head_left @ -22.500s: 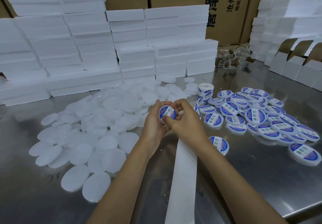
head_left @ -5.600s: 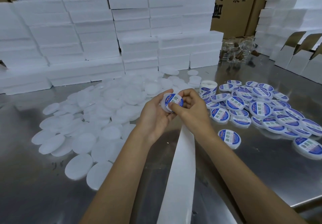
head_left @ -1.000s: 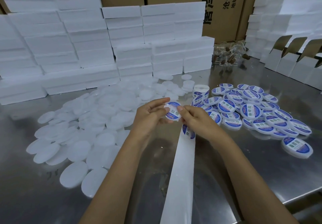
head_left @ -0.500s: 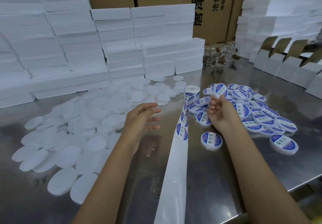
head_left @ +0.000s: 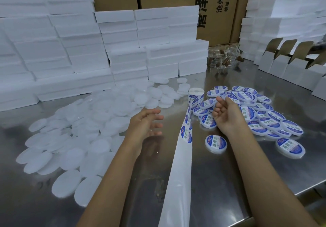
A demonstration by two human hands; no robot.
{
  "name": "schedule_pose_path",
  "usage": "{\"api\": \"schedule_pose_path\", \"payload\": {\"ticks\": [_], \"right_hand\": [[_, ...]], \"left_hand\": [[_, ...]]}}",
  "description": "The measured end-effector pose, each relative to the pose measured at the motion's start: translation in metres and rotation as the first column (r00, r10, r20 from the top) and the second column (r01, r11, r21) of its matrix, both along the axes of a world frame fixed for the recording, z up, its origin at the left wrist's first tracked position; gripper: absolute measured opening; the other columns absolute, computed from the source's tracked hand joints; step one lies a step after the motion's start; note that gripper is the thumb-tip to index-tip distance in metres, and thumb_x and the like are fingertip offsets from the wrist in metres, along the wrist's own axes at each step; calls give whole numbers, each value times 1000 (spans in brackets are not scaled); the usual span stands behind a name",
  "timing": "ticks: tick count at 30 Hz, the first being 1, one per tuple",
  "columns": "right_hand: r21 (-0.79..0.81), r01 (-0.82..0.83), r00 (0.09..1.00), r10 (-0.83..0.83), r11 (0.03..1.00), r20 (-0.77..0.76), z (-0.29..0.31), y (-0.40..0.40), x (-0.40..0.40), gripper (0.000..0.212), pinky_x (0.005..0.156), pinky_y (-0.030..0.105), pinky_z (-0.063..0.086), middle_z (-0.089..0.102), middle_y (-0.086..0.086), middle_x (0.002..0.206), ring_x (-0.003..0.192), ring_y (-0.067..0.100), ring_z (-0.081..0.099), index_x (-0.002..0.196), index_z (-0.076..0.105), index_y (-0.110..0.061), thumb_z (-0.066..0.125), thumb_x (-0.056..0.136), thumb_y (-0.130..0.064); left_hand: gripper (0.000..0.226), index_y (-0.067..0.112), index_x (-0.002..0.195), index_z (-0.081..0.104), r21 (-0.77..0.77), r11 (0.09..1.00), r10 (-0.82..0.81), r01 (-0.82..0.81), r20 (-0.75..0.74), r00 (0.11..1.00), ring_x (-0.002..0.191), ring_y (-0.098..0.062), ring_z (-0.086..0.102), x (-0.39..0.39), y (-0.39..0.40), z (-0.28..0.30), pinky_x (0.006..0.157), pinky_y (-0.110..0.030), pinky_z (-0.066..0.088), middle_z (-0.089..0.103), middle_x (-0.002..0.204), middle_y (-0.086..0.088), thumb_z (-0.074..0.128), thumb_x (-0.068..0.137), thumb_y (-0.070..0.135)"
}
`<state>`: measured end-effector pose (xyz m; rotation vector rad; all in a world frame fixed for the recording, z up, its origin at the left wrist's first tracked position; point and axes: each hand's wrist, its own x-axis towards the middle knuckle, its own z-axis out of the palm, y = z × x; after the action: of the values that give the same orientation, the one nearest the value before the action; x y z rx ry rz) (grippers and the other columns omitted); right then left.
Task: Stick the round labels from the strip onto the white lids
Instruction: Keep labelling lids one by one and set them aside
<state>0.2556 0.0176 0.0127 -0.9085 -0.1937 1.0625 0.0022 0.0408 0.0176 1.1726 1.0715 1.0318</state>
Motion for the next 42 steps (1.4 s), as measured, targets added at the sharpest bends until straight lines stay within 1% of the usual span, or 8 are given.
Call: {"api": "schedule_pose_path", "payload": {"ticks": [6,12,17,21,25,31,35,42], "right_hand": [[-53,85,871,-48,995,489,6,-2,-18,27,46,22,43,57,-1,58,48,9,48,90,68,-11,51,103,-28],[84,25,259,-88,996,962,4,3,-73,13,70,21,46,66,-4,80,74,9,59,89,68,-14,59,96,-20],[-45,-177,-152,17,983,988,15,46,-114,15,83,26,43,68,-5,105,98,12,57,105,68,-17,59,94,-20],[-265,-160,-325,203,951,924,16,87,-134,43,108,35,35,55,-1,142,133,21,42,138,55,-21,54,95,-16],[-349,-86,-469,272,933,840,7,118,-147,51,104,34,33,51,4,143,129,27,45,140,52,-31,57,92,-18],[-117,-47,-490,79,992,868,2,126,-147,29,73,33,39,65,13,110,97,32,60,121,70,-28,56,96,-22],[-101,-90,-229,78,991,970,6,117,-141,15,64,22,36,72,-5,97,97,18,62,102,74,-25,64,91,-30],[-185,-263,96,216,947,972,25,89,-134,22,65,21,50,74,9,88,82,16,68,82,71,-12,67,93,-31]], "left_hand": [[20,6,110,70,-40,998,52,-54,-38,998,75,-22,67,-1,2,-5,64,-29,62,74,104,-15,55,98,4],[26,5,104,68,-42,987,156,-156,-6,988,77,-24,67,-3,5,-7,60,-30,62,71,103,-18,43,101,1],[27,4,111,67,-68,961,271,-269,30,962,77,-24,67,-2,9,-6,69,-41,62,71,101,-17,41,102,3],[28,2,110,65,-83,950,308,-302,80,948,75,-24,66,-6,12,-7,66,-37,62,69,97,-17,39,100,0],[29,-1,109,64,-94,951,303,-294,109,947,72,-23,62,-6,14,-6,56,-28,58,66,92,-18,37,98,-4],[29,3,106,66,-100,955,288,-278,108,951,72,-21,62,-6,13,-7,58,-29,57,67,89,-13,38,98,-2],[27,7,102,66,-96,957,282,-273,98,954,72,-21,64,-6,12,-7,59,-27,58,69,88,-10,40,99,1],[24,3,114,63,-142,951,293,-275,124,948,76,-26,66,-8,9,-3,59,-28,60,70,106,-22,43,101,5]]}}
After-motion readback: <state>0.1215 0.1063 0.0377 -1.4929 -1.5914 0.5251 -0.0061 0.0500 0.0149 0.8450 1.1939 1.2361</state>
